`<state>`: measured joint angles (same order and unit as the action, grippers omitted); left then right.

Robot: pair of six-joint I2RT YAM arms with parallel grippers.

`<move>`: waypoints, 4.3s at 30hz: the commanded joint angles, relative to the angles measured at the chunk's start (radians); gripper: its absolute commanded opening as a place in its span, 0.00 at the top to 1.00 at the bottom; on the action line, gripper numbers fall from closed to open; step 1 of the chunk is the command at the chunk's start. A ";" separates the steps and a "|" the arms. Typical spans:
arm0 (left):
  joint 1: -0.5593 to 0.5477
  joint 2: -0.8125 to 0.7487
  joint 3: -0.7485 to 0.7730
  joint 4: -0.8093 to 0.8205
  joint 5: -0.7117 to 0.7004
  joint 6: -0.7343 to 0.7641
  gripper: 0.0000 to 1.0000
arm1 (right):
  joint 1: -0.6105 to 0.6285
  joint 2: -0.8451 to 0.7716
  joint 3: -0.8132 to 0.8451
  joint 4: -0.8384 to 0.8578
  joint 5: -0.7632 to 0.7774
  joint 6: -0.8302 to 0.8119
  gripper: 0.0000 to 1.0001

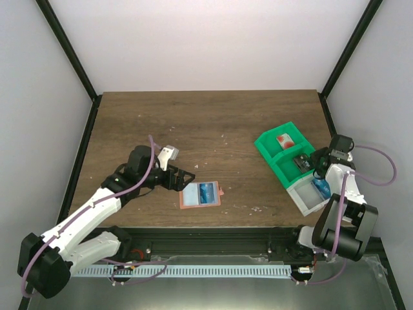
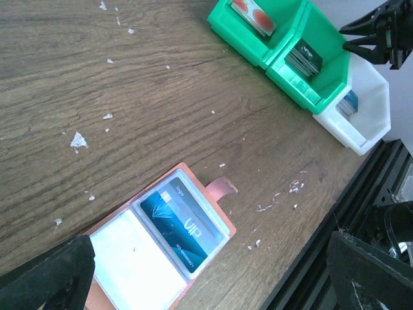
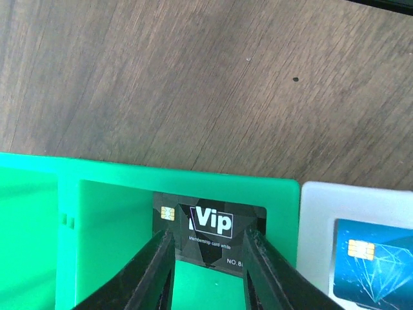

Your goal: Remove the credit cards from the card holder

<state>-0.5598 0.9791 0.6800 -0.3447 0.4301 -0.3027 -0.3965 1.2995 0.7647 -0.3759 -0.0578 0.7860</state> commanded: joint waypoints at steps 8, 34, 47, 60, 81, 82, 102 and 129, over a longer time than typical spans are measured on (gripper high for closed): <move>0.021 0.017 0.016 0.004 0.019 -0.011 0.01 | -0.001 -0.119 0.034 -0.040 -0.163 -0.134 0.69; 0.042 0.303 -0.296 0.619 0.246 -0.465 0.39 | 0.714 -0.302 -0.299 0.231 -0.409 -0.004 0.71; 0.040 0.428 -0.335 0.749 0.267 -0.478 0.46 | 1.022 -0.023 -0.175 0.327 -0.383 -0.028 0.73; 0.041 0.491 -0.350 0.794 0.267 -0.482 0.52 | 1.137 0.108 -0.095 0.376 -0.373 0.014 0.73; 0.020 0.557 -0.337 0.845 0.283 -0.512 0.59 | 1.157 0.283 -0.085 0.408 -0.357 0.011 0.75; 0.019 0.559 -0.337 0.846 0.283 -0.514 0.60 | 1.158 0.288 -0.088 0.410 -0.358 0.011 0.75; -0.021 0.630 -0.311 0.915 0.302 -0.545 0.69 | 1.158 0.306 -0.125 0.415 -0.347 0.017 0.79; -0.034 0.665 -0.329 0.932 0.300 -0.572 1.00 | 1.158 0.329 -0.146 0.418 -0.335 0.015 0.82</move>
<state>-0.5842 1.6333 0.3683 0.5629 0.7288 -0.8829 0.7494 1.5932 0.6388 0.0673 -0.4187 0.8032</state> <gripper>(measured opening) 0.015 0.184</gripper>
